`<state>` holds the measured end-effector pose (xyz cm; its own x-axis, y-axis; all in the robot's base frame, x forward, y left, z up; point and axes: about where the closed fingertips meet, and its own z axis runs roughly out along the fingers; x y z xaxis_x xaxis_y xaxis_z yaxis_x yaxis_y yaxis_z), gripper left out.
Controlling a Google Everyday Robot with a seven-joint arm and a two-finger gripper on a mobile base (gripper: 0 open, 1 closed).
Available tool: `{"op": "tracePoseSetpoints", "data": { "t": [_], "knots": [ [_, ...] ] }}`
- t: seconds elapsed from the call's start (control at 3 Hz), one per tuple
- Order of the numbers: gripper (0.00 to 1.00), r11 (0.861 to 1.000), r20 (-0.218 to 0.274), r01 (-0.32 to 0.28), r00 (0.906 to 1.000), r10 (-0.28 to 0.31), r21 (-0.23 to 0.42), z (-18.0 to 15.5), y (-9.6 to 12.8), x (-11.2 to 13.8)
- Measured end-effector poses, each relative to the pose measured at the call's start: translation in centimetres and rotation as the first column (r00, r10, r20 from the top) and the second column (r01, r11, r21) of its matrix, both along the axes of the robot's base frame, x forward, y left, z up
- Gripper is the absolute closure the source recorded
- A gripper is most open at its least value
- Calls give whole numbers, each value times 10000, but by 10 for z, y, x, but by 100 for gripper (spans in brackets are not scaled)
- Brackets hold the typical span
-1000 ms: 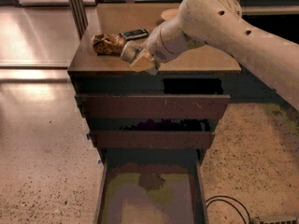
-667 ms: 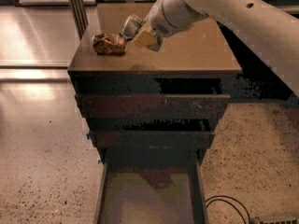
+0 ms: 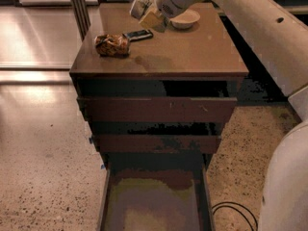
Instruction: Pick 7up can from bottom drawer and place on counter
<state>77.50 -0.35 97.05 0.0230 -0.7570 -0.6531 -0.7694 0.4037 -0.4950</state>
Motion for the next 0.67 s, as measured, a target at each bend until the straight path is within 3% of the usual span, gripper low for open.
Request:
{"op": "tracePoseSetpoints", "data": {
  "t": [0.33,0.67],
  "knots": [
    [100,9997,-841,131,9964,-114,188,-28,-3,23],
    [100,9986,-2031,360,9788,-276,375,-64,-11,21]
  ]
}}
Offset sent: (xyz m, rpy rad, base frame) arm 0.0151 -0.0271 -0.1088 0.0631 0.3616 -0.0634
